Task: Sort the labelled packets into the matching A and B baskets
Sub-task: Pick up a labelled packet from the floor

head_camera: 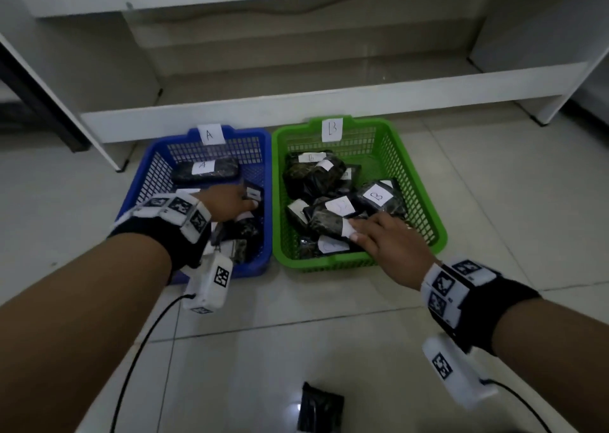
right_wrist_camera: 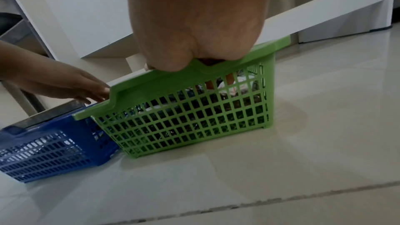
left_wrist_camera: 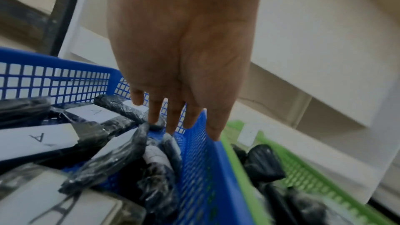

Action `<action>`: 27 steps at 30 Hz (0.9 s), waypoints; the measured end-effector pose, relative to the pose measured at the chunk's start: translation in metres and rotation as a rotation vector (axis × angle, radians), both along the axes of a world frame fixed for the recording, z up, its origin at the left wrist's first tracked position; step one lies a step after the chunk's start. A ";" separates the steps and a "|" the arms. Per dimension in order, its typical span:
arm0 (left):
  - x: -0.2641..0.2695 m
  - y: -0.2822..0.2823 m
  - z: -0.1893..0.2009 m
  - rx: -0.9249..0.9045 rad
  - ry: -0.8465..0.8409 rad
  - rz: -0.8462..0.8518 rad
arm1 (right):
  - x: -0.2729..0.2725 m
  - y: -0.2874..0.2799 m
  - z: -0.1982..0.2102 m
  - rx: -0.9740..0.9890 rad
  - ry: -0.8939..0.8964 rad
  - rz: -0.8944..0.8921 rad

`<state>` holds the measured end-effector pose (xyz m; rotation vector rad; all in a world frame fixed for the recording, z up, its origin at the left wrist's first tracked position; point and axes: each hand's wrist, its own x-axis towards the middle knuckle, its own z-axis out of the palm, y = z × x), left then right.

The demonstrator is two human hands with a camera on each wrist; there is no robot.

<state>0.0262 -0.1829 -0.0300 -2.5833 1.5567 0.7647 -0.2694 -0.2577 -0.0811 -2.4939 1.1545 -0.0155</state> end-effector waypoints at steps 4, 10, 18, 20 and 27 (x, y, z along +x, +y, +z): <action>-0.048 0.040 0.024 -0.243 0.075 -0.011 | 0.000 -0.003 0.009 -0.023 -0.087 -0.025; -0.156 0.111 0.002 -0.403 0.253 -0.212 | -0.051 0.037 0.033 -0.291 -0.078 0.107; -0.201 0.147 -0.059 0.352 0.117 -0.579 | -0.169 0.109 -0.005 0.018 0.311 0.639; -0.208 0.150 -0.060 0.380 0.096 -0.612 | -0.193 0.116 -0.006 0.053 0.359 0.708; -0.208 0.147 -0.053 0.368 0.161 -0.532 | -0.230 0.102 -0.010 -0.022 0.502 0.805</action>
